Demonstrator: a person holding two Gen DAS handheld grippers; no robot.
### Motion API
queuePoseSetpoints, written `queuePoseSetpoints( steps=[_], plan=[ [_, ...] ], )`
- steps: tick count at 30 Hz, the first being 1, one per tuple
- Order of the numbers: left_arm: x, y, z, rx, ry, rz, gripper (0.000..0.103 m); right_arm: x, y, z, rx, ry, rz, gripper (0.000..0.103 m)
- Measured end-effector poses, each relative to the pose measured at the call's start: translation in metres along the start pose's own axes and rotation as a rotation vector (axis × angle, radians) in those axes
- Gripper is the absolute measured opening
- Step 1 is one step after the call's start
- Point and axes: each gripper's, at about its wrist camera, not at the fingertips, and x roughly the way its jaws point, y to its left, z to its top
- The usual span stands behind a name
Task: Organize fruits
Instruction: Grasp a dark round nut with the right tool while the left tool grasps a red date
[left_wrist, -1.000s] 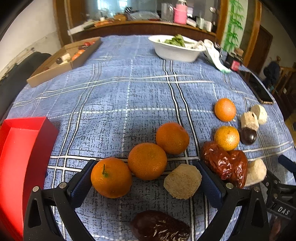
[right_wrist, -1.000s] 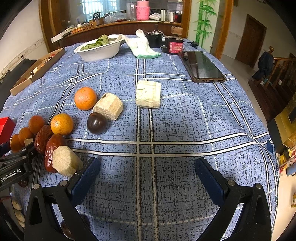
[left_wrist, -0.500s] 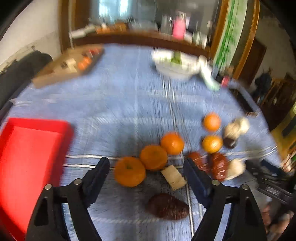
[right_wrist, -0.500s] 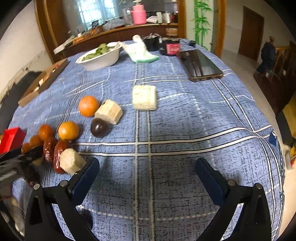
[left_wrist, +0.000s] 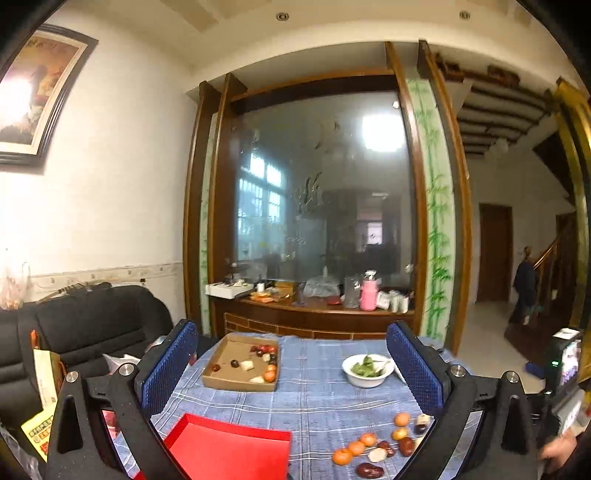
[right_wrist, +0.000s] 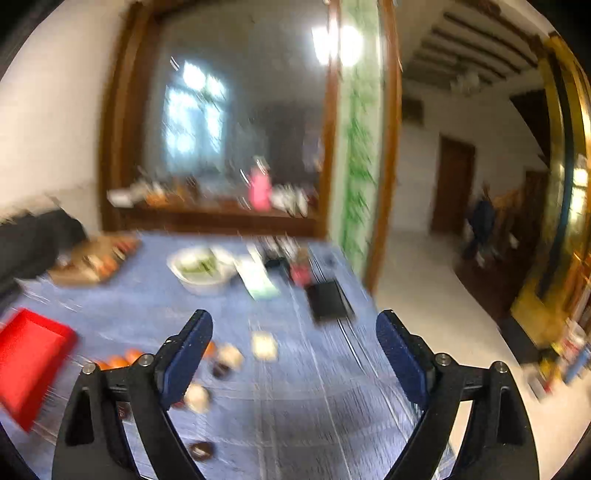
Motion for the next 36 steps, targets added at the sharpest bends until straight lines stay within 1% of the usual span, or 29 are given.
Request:
queuePoseSetpoints(
  steps=[1, 2, 3, 4, 5, 6, 7, 8, 10, 11, 12, 13, 14, 15, 16, 17, 18, 20, 23, 25, 28, 30, 33, 36],
  plan=[
    [0.001, 0.003, -0.001, -0.024, 0.026, -0.028, 0.103, 0.001, 0.002, 0.002, -0.001, 0.054, 0.044, 0.096],
    [0.004, 0.009, -0.005, -0.070, 0.066, -0.082, 0.103, 0.004, 0.004, 0.000, 0.007, 0.115, 0.081, 0.096],
    [0.009, 0.013, -0.011, -0.100, 0.084, -0.120, 0.103, 0.008, 0.005, -0.002, 0.016, 0.151, 0.111, 0.096],
    [0.012, 0.012, -0.018, -0.130, 0.106, -0.153, 0.103, 0.013, 0.006, -0.008, 0.028, 0.190, 0.172, 0.096],
    [0.021, 0.012, -0.027, -0.147, 0.139, -0.154, 0.103, 0.020, 0.008, -0.016, 0.037, 0.226, 0.233, 0.096],
    [0.032, 0.010, -0.037, -0.152, 0.189, -0.148, 0.103, 0.026, 0.010, -0.023, 0.036, 0.252, 0.251, 0.096],
    [0.045, 0.006, -0.049, -0.148, 0.241, -0.158, 0.103, 0.036, 0.013, -0.034, 0.025, 0.289, 0.250, 0.092],
    [0.059, -0.001, -0.063, -0.138, 0.296, -0.169, 0.103, 0.041, 0.018, -0.042, 0.015, 0.312, 0.252, 0.086],
    [0.086, -0.013, -0.087, -0.130, 0.386, -0.172, 0.103, 0.060, 0.020, -0.062, 0.016, 0.401, 0.279, 0.049],
    [0.100, -0.019, -0.102, -0.128, 0.443, -0.182, 0.102, 0.072, 0.019, -0.073, 0.037, 0.458, 0.297, 0.042],
    [0.109, -0.025, -0.112, -0.127, 0.481, -0.190, 0.097, 0.081, 0.017, -0.080, 0.052, 0.491, 0.308, 0.033],
    [0.117, -0.031, -0.125, -0.129, 0.526, -0.200, 0.090, 0.086, 0.016, -0.089, 0.061, 0.516, 0.314, 0.033],
    [0.127, -0.035, -0.137, -0.135, 0.572, -0.218, 0.086, 0.093, 0.015, -0.094, 0.068, 0.529, 0.318, 0.033],
    [0.141, -0.043, -0.152, -0.142, 0.630, -0.255, 0.077, 0.097, 0.015, -0.097, 0.073, 0.535, 0.331, 0.033],
    [0.149, -0.046, -0.162, -0.146, 0.665, -0.268, 0.071, 0.101, 0.016, -0.100, 0.077, 0.541, 0.354, 0.033],
    [0.154, -0.050, -0.171, -0.149, 0.694, -0.270, 0.070, 0.106, 0.018, -0.102, 0.078, 0.548, 0.384, 0.033],
    [0.160, -0.053, -0.180, -0.157, 0.723, -0.269, 0.070, 0.101, 0.022, -0.106, 0.073, 0.550, 0.401, 0.033],
    [0.168, -0.058, -0.192, -0.161, 0.765, -0.275, 0.070, 0.106, 0.031, -0.110, 0.050, 0.569, 0.416, 0.033],
    [0.176, -0.062, -0.206, -0.155, 0.809, -0.268, 0.070, 0.116, 0.044, -0.117, 0.013, 0.599, 0.423, 0.033],
    [0.184, -0.069, -0.219, -0.149, 0.846, -0.272, 0.070, 0.115, 0.049, -0.121, -0.030, 0.593, 0.392, 0.033],
    [0.198, -0.078, -0.236, -0.138, 0.894, -0.271, 0.070, 0.112, 0.053, -0.122, -0.056, 0.585, 0.388, 0.033],
    [0.204, -0.084, -0.244, -0.128, 0.917, -0.273, 0.070, 0.111, 0.052, -0.123, -0.068, 0.587, 0.382, 0.032],
    [0.208, -0.095, -0.249, -0.082, 0.916, -0.264, 0.070, 0.109, 0.050, -0.124, -0.076, 0.590, 0.382, 0.029],
    [0.216, -0.104, -0.258, -0.052, 0.935, -0.259, 0.070, 0.109, 0.048, -0.124, -0.070, 0.597, 0.387, 0.029]
  ],
)
